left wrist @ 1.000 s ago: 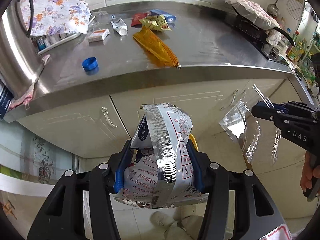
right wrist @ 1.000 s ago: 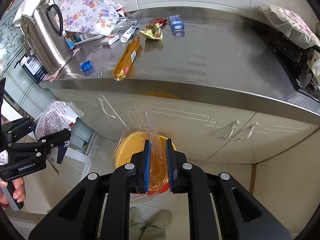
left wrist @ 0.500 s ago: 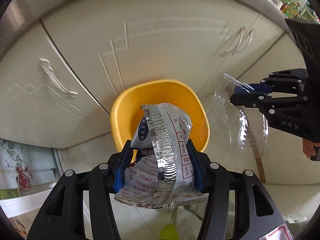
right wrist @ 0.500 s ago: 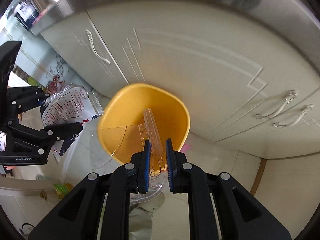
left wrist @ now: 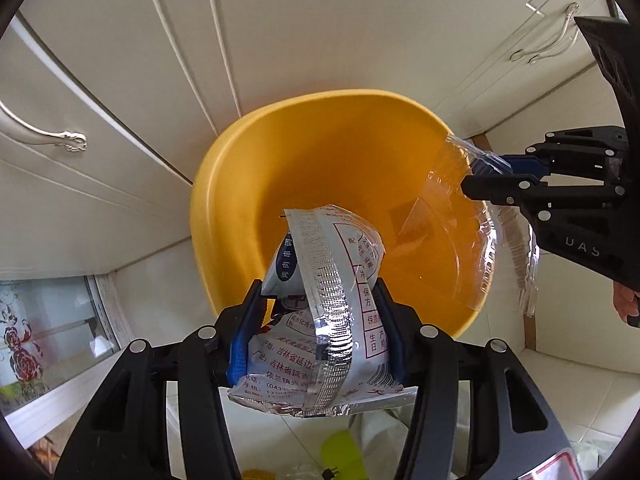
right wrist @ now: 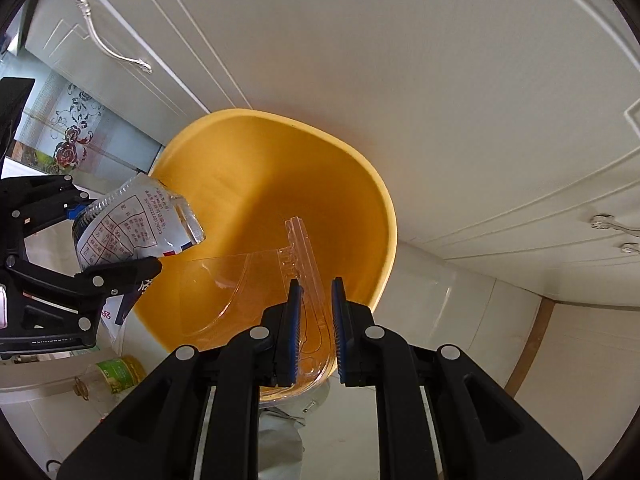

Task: Collect trash
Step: 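Open the left gripper to drop the wrapper while the right gripper drops the tray into the bin, then raise both open grippers from the bin back over the counter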

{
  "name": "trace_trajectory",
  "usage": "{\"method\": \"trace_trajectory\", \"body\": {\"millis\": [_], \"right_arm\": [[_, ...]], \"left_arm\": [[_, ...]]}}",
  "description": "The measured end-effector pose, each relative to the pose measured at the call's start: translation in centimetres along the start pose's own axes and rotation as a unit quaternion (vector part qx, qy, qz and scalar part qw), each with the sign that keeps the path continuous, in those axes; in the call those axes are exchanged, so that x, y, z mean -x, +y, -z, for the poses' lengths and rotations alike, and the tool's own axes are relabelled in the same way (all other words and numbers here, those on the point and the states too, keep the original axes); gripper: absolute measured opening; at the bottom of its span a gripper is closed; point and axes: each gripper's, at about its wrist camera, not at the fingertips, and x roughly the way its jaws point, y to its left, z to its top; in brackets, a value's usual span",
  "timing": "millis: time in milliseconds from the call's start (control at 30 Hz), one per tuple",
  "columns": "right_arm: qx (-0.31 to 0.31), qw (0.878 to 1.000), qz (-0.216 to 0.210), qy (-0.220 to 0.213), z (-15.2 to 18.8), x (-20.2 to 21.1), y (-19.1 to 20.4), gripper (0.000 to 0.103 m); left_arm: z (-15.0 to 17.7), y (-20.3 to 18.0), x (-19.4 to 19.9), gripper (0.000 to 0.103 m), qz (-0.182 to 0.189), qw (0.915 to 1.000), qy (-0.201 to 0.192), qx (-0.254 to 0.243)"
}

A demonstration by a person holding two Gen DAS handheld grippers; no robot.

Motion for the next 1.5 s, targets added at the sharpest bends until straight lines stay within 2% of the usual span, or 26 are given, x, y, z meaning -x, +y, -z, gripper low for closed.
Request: {"method": "trace_trajectory", "body": {"millis": [233,300,333,367,400,433,800,1100,1267,1500], "right_arm": [[-0.001,1.000,-0.012,0.002,-0.4,-1.2,-0.5,0.017],[-0.005,1.000,-0.013,0.001,-0.4,-1.3,-0.7,0.018],[-0.007,1.000,-0.014,0.001,-0.4,-1.4,-0.7,0.024],[-0.007,1.000,-0.007,-0.002,-0.4,-1.3,-0.7,0.043],[-0.009,1.000,-0.008,-0.006,-0.3,-1.1,-0.8,0.053],[-0.013,1.000,-0.012,-0.011,-0.3,-1.0,-0.9,0.059],[-0.026,0.999,-0.010,-0.035,0.3,1.6,-1.8,0.059],[-0.033,0.998,-0.007,-0.058,1.0,5.4,-2.0,0.059],[-0.026,0.997,0.000,-0.071,2.0,8.8,-1.4,0.059],[-0.013,0.994,0.003,-0.106,4.0,15.9,0.1,0.059]], "left_arm": [[-0.1,0.4,-0.7,0.054,0.008,1.0000,0.004,0.000],[-0.2,0.1,-0.6,0.060,0.008,1.0000,0.004,0.001],[-0.1,0.3,-0.5,0.067,0.007,1.0000,0.001,0.001],[-0.1,0.2,-0.4,0.070,0.008,1.0000,-0.003,0.001],[-0.1,0.2,-0.2,0.071,0.012,0.9999,-0.005,0.001],[-0.3,-0.1,0.0,0.075,0.010,0.9999,-0.007,0.001],[-0.4,-0.7,1.3,0.075,0.000,0.9998,-0.017,-0.011],[-0.1,-0.9,4.1,0.075,-0.007,0.9994,-0.034,-0.002],[0.3,-1.2,7.1,0.075,-0.011,0.9984,-0.056,0.009],[1.8,-2.1,13.1,0.076,-0.024,0.9936,-0.102,0.043]]}}
